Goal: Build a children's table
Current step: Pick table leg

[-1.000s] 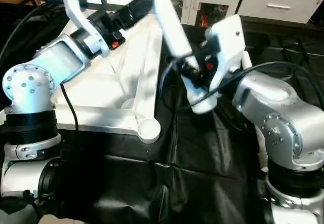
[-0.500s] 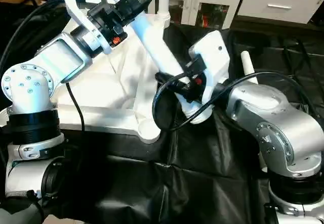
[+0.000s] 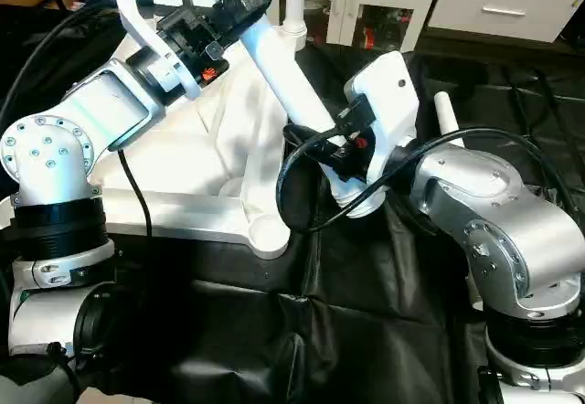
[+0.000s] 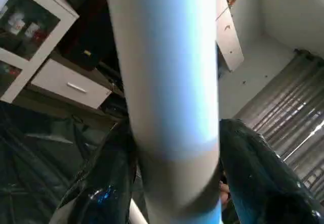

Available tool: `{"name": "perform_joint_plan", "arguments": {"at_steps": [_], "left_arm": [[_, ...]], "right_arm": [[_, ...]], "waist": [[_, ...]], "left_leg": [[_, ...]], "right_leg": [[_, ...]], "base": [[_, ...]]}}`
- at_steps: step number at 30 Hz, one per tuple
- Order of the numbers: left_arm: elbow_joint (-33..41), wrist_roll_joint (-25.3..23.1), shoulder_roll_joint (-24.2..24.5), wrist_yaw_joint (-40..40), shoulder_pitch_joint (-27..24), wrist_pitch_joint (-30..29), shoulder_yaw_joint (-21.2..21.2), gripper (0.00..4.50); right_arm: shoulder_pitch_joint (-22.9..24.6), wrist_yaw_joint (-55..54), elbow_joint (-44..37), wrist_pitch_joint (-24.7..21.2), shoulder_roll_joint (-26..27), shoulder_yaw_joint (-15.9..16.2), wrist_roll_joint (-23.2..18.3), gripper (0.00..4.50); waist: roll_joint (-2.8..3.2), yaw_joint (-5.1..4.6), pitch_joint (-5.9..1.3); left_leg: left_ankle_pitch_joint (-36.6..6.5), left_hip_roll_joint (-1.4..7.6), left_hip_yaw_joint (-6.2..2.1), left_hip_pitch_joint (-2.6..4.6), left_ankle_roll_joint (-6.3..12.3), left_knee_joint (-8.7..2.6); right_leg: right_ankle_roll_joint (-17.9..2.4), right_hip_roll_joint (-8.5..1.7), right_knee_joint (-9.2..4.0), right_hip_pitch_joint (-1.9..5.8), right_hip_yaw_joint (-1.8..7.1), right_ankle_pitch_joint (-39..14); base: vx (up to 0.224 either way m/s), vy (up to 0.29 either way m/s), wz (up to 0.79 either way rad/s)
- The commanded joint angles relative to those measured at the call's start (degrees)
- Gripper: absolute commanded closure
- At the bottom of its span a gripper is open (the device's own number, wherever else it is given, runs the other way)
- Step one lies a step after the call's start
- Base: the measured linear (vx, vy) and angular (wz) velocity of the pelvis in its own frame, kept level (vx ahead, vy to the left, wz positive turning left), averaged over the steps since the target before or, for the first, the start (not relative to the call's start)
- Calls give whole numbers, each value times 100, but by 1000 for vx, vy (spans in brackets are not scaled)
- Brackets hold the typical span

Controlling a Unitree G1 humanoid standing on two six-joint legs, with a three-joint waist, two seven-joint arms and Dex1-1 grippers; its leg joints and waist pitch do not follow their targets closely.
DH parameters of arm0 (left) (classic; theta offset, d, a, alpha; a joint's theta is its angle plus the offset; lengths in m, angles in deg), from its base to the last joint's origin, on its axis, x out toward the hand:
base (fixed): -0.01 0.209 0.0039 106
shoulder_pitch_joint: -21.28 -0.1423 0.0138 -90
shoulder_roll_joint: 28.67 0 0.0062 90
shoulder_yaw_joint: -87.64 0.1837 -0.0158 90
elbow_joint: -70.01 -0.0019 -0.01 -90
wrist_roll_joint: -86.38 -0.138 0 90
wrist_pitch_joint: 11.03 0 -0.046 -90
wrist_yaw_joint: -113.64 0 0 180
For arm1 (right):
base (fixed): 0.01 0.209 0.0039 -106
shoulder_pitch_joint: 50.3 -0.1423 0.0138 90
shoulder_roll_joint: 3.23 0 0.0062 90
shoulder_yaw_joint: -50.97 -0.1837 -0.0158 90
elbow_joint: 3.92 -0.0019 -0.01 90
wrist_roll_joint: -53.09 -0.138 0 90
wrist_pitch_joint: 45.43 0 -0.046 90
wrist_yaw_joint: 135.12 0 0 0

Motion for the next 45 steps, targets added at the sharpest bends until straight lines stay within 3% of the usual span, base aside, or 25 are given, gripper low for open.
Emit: {"name": "perform_joint_plan", "arguments": {"at_steps": [1,5,19,20,25,27,30,33,35,42,45], "left_arm": [[0,120,10,-2,68,-35,-7,218],[9,149,21,7,54,-32,-8,260],[-3,142,95,-26,39,91,31,275],[-5,163,91,-27,44,98,24,275],[5,140,150,77,40,147,46,277],[33,171,266,322,1,156,84,278],[54,189,337,427,-26,106,120,278],[90,301,436,670,-28,50,138,278],[119,364,501,828,-27,21,152,278],[262,646,595,1250,-27,-74,186,278],[334,682,643,1404,-47,-141,243,278]], "right_arm": [[27,14,4,113,-54,7,51,267],[49,27,13,163,-80,44,82,267],[79,67,29,240,-34,66,93,267],[78,93,32,234,-12,42,53,211],[62,207,28,153,60,-117,-194,165],[-26,286,55,18,131,-480,-619,152],[-68,449,64,-49,55,-706,-902,114],[-74,922,207,-119,-381,-1173,-1262,95],[-110,1046,441,-75,-588,-1363,-1238,71],[-27,1166,589,-25,-926,-1409,-1158,17],[-14,1177,578,-65,-904,-1423,-1346,0]], "waist": [[-90,-2,-467],[-85,-2,-466],[-85,-2,-475],[-83,-2,-476],[-89,-3,-479],[-89,1,-479],[-83,0,-475],[-78,20,-479],[-86,24,-479],[-75,22,-484],[-69,14,-471]], "left_leg": [[-342,128,-60,83,348,-333],[-349,131,-56,85,352,-333],[-323,129,-55,87,370,-326],[-310,131,-54,87,377,-324],[-292,130,-55,86,426,-320],[-285,125,-51,89,488,-321],[-263,135,-52,95,486,-324],[-260,140,-49,105,522,-318],[-223,130,-45,98,533,-312],[-176,132,-48,89,551,-304],[-238,133,-44,88,586,-303]], "right_leg": [[-1311,-127,-331,423,145,-651],[-1351,-126,-329,418,145,-626],[-1343,-126,-322,424,147,-583],[-1364,-126,-318,424,147,-543],[-1386,-128,-312,431,148,-498],[-1415,-131,-310,431,148,-515],[-1423,-123,-308,423,141,-526],[-1469,-125,-305,433,142,-461],[-1491,-127,-304,434,138,-479],[-1577,-141,-298,445,132,-454],[-1613,-140,-311,442,131,-516]], "base": [[0,0,0],[0,0,0],[0,0,0],[0,0,0],[0,0,0],[0,0,0],[0,0,0],[0,0,0],[0,0,0],[0,0,0],[0,0,0]]}}
